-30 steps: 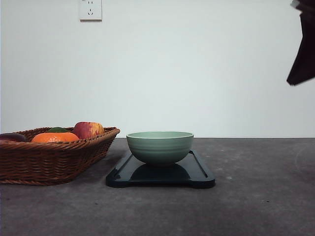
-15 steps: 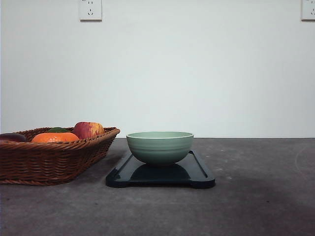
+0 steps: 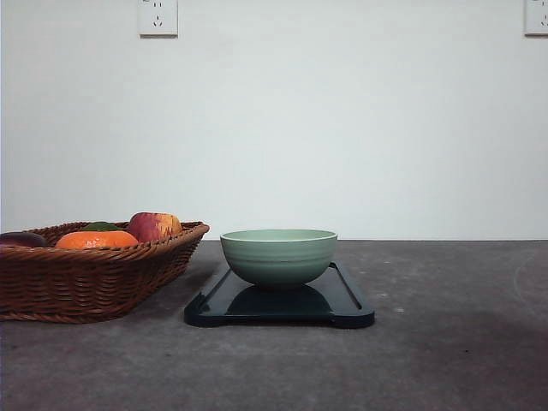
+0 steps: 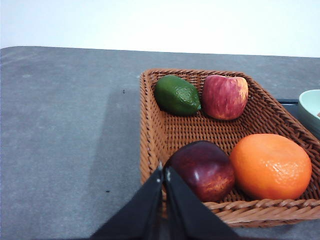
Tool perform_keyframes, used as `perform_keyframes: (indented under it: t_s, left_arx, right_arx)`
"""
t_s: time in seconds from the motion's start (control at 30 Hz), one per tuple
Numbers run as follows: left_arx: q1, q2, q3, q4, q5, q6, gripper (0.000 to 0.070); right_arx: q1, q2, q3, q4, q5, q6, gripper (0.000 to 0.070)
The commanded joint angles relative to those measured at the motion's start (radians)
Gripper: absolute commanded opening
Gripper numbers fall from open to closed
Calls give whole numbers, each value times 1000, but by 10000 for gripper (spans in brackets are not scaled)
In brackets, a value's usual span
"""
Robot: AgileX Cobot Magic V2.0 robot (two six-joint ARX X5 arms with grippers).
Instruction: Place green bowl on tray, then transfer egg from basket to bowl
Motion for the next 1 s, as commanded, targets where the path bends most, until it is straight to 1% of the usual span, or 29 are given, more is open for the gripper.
perform_keyframes:
  t_s: [0.0,0.97]
  left_arx:
    - [2,-1,-19,-8,-3,-4,0]
    - [2,-1,-19,-8,-3,-4,0]
  right_arx:
    - [-1,-2,-5,4,0,3,16]
    - [-1,-2,-4,6,0,3,16]
